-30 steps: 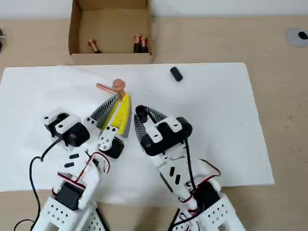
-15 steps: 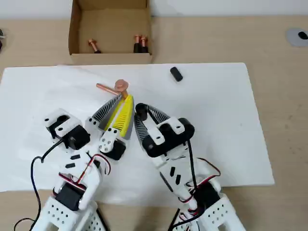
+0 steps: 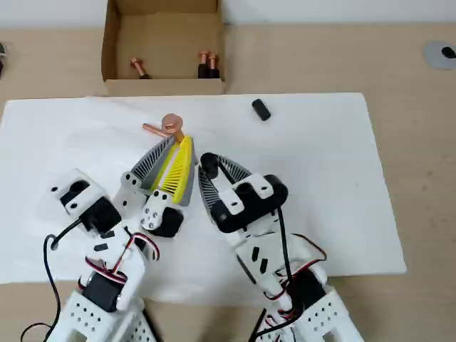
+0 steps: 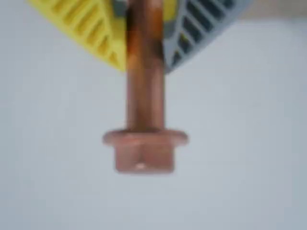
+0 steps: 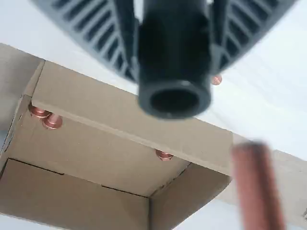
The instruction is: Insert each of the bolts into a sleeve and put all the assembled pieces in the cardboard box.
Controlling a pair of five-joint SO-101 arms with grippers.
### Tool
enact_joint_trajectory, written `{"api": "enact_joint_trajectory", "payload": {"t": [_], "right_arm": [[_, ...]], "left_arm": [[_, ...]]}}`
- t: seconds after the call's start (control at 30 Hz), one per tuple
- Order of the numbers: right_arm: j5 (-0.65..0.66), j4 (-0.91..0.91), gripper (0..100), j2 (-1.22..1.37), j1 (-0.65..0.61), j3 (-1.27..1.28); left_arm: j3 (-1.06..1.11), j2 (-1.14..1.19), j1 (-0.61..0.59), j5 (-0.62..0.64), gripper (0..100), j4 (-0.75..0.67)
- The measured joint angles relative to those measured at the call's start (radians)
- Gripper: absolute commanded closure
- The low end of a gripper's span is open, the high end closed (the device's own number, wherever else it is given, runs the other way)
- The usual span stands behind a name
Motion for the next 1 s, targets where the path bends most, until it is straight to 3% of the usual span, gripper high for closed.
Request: {"api": "enact_joint_trajectory", "payload": {"t": [0.5, 0.67, 1.0], "right_arm": [[0.0, 0.0, 98.7, 0.0, 0.0, 0.0], [0.002, -0.035, 98.7, 0.0, 0.0, 0.0], [0.094, -0.109, 98.7, 0.0, 0.0, 0.0]], "left_arm": [[0.0, 0.0, 0.046, 0.0, 99, -0.012], [0.0, 0.0, 0.061, 0.0, 99, -0.075], [0.0, 0.0, 0.063, 0.0, 99, -0.147]]}}
